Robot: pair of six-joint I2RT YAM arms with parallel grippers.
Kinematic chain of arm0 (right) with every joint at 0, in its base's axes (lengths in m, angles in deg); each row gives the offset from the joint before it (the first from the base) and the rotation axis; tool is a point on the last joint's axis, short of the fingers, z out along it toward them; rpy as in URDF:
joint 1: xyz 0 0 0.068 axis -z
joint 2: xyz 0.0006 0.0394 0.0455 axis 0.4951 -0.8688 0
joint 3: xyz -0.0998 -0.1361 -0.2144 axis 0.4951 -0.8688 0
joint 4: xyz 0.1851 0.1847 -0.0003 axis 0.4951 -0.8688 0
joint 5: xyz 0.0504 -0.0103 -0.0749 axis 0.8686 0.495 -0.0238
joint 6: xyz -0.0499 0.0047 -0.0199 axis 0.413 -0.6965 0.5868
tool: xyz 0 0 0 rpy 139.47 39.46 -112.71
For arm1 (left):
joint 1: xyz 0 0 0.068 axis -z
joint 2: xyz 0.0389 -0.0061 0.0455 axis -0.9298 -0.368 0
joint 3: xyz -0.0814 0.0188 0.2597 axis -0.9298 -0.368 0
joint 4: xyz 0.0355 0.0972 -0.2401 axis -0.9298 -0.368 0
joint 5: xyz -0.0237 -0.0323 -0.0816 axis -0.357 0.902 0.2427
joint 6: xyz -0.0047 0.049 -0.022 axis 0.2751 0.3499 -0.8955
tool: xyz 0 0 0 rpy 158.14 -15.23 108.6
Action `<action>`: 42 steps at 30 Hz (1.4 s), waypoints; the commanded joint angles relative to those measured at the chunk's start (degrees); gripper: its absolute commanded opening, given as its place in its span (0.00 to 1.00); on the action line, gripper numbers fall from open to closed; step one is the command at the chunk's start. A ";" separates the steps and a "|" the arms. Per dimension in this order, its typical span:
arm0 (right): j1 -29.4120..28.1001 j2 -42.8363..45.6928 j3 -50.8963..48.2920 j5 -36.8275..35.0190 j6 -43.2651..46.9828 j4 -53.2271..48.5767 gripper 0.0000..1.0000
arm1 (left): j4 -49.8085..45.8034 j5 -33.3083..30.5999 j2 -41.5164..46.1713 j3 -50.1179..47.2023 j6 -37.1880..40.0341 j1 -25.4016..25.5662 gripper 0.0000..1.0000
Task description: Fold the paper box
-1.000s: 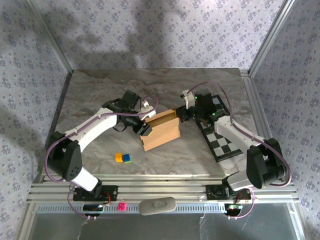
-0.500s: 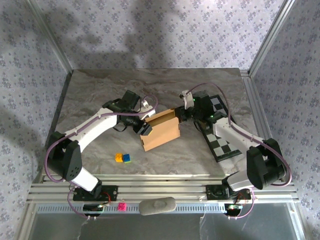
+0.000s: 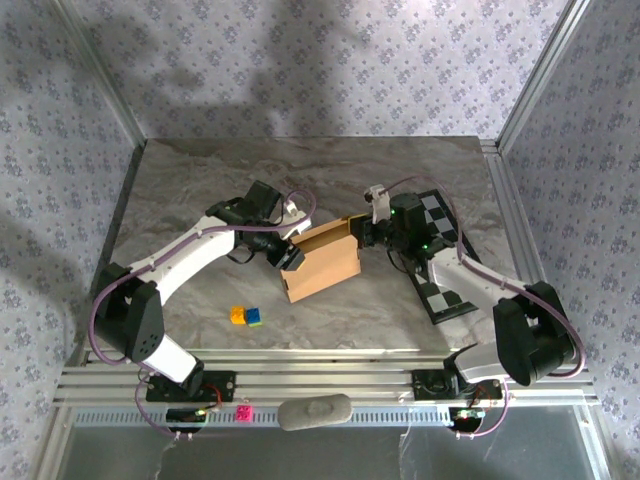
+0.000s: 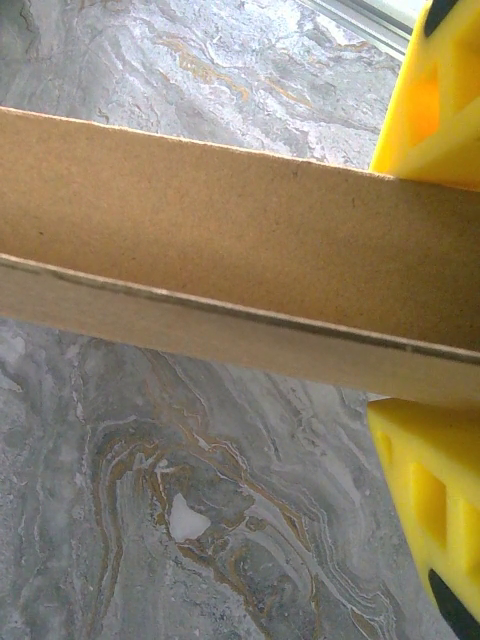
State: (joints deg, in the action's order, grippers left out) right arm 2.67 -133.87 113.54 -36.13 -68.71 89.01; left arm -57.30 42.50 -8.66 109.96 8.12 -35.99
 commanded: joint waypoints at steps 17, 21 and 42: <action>-4.73 -7.65 15.78 -4.85 -3.68 -28.23 0.00 | 2.89 -10.85 -2.73 2.66 -4.59 -0.39 0.53; -4.22 -7.55 12.87 -3.12 -2.92 -25.37 0.00 | 2.33 -11.21 -3.14 3.09 -4.31 -0.41 0.53; 4.50 -1.05 0.09 9.14 1.98 -10.09 0.00 | -1.58 -10.82 -2.04 4.90 -5.37 -0.35 0.68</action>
State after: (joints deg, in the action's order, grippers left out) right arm 6.80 -136.51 115.09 -29.48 -67.48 82.00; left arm -57.91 34.32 -10.17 112.82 4.40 -35.81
